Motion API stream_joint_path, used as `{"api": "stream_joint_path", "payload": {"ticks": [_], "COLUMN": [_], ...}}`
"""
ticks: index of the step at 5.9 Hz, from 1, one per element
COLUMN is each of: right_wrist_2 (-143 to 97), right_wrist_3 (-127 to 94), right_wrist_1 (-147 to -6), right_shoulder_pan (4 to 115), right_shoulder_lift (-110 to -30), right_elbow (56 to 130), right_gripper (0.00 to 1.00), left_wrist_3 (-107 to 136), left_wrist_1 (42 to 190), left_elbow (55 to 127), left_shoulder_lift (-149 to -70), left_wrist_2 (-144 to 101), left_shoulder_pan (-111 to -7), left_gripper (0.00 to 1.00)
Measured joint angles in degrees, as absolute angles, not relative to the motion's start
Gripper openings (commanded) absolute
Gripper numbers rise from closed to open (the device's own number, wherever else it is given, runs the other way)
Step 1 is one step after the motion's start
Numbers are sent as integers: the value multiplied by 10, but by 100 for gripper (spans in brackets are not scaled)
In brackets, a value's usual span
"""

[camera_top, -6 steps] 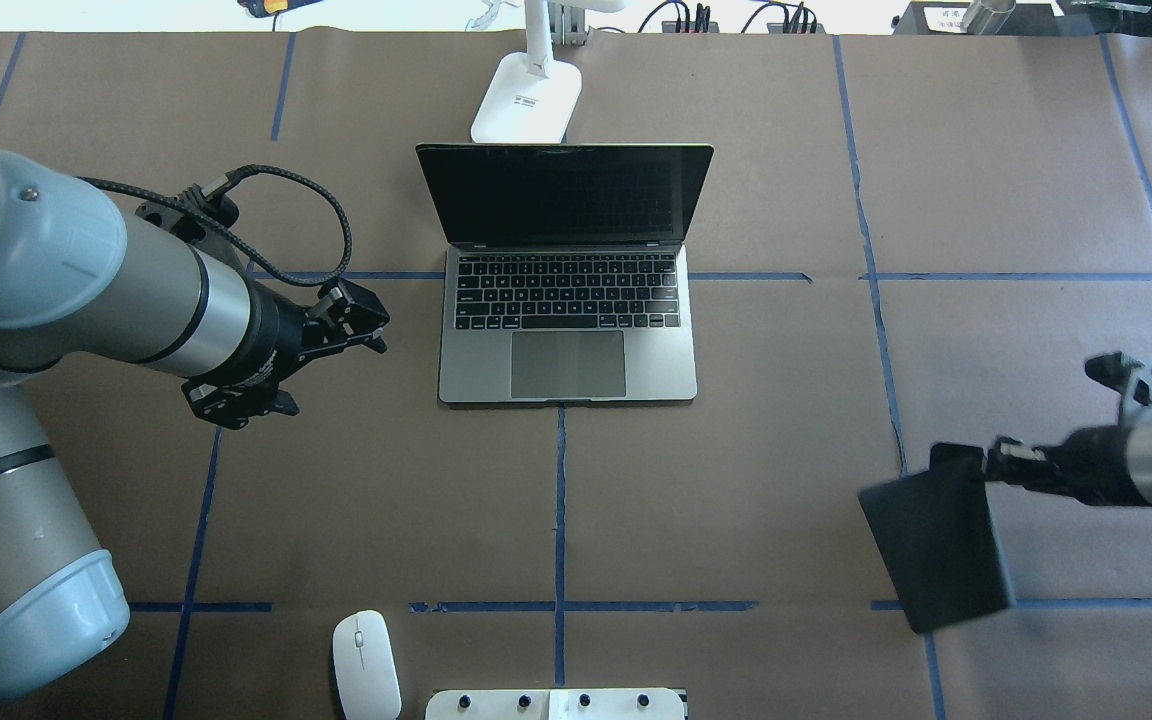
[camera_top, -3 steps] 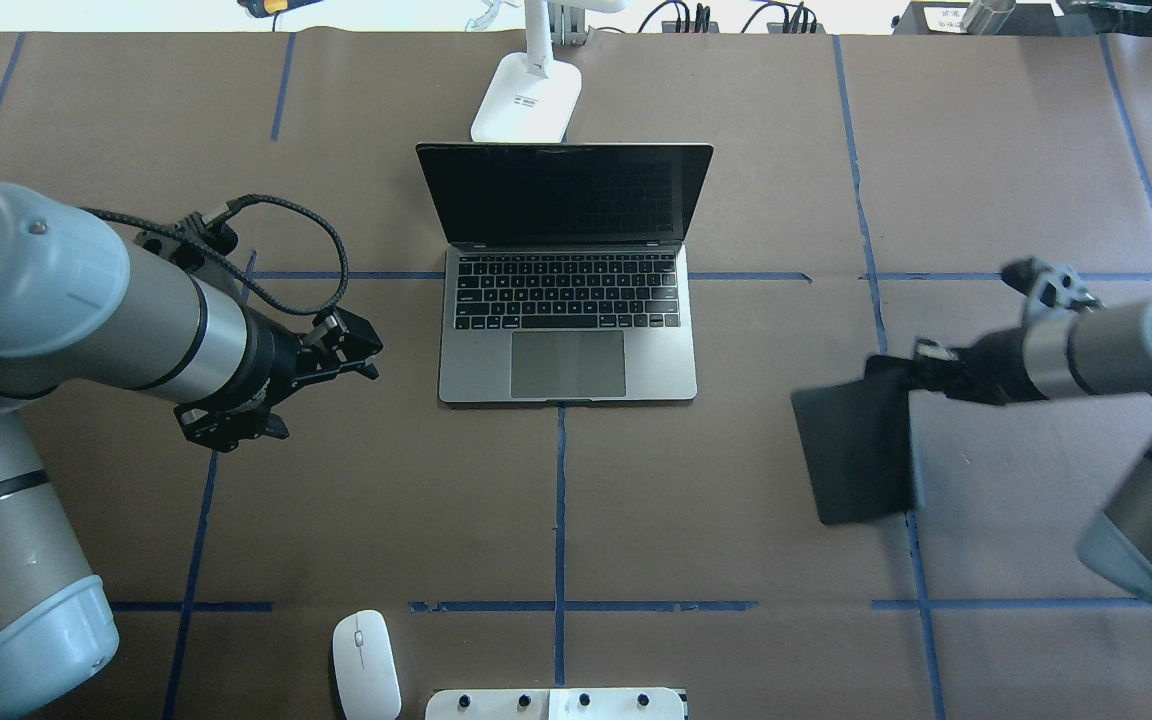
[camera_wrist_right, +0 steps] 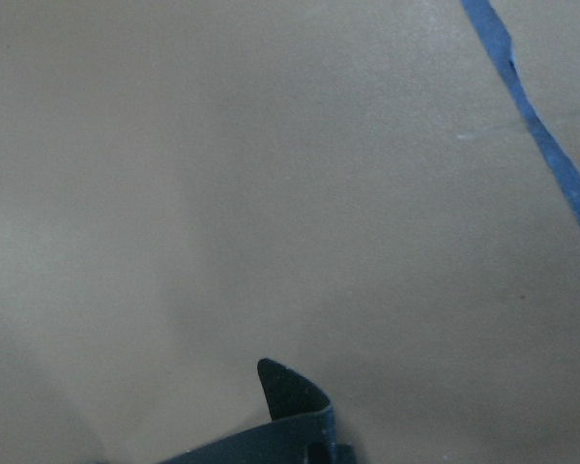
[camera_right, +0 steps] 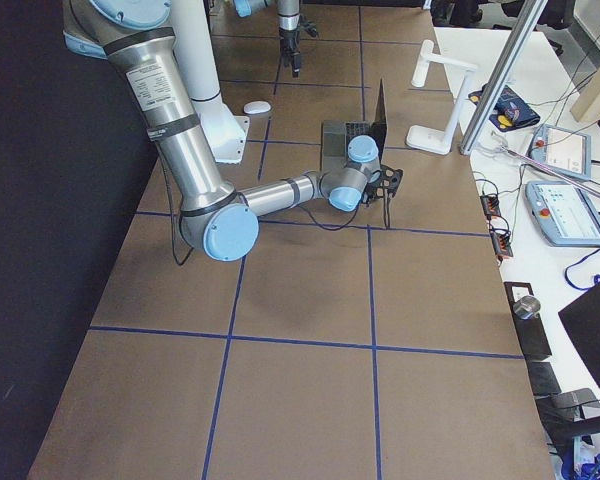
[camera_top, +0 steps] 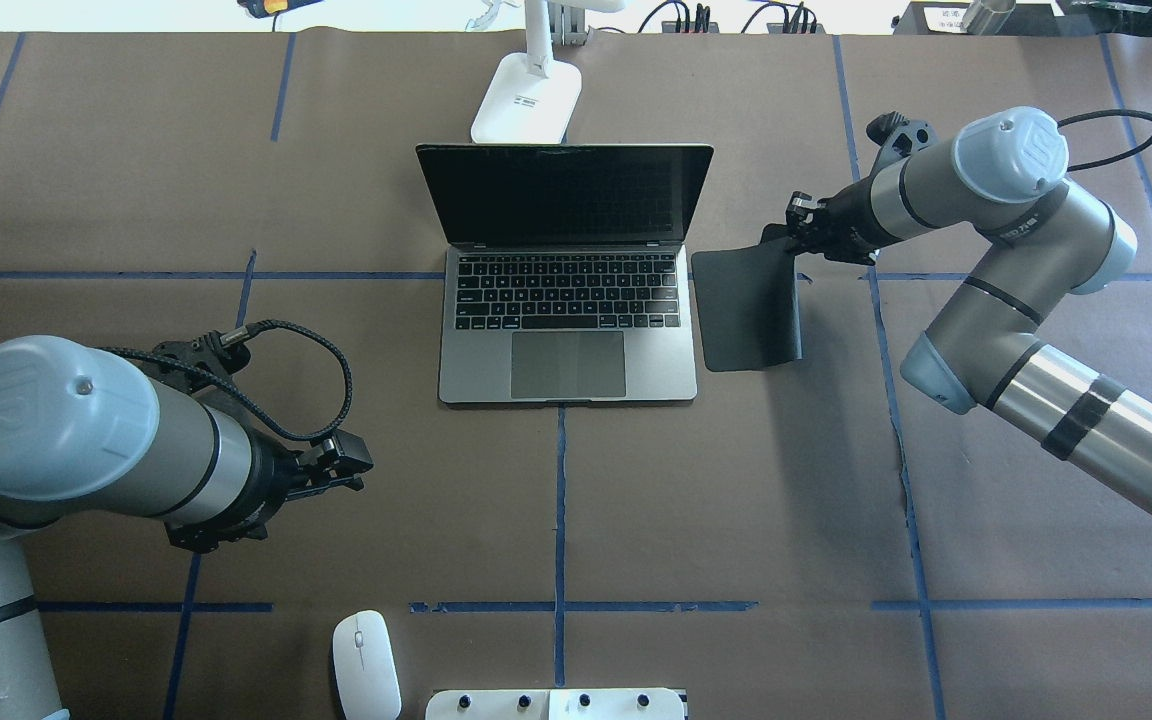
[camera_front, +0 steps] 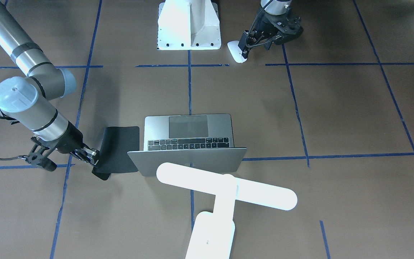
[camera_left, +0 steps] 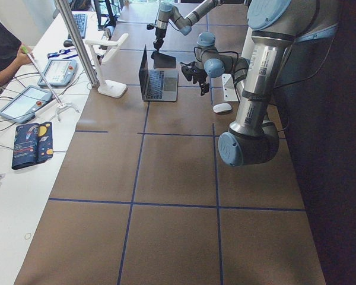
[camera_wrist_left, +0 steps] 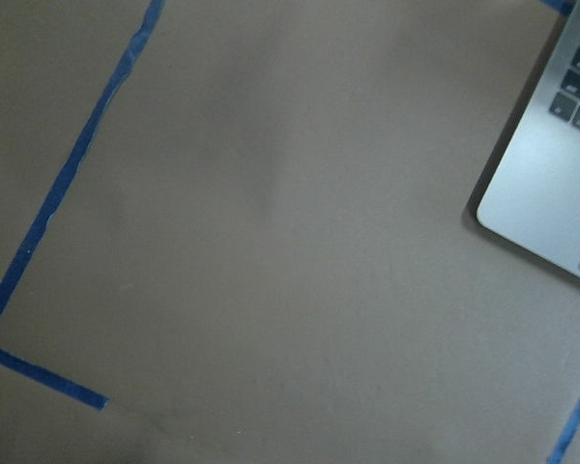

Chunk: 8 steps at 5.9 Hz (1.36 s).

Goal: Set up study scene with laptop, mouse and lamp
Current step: 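Release the mousepad with the right gripper while the left gripper lowers onto the mouse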

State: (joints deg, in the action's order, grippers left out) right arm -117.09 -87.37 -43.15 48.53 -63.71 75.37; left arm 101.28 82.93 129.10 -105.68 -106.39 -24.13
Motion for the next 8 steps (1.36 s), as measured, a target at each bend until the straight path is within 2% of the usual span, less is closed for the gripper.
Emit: {"api": "stream_joint_path", "payload": {"ticks": [4, 8], "right_wrist_2": [-1205, -1249], "right_wrist_3": [-871, -866], "right_wrist_1": [-434, -432], "right_shoulder_pan": [512, 561], "right_shoulder_lift": [-637, -671], "right_elbow": [755, 787], "right_gripper": [100, 100], "left_wrist_3": [1015, 1010], "left_wrist_1": [783, 809], "left_elbow": [1281, 1216], "left_shoulder_lift": [-1057, -1065], "left_wrist_2": [-1040, -1040], "left_shoulder_pan": [-163, -96], "left_gripper": [100, 100]}}
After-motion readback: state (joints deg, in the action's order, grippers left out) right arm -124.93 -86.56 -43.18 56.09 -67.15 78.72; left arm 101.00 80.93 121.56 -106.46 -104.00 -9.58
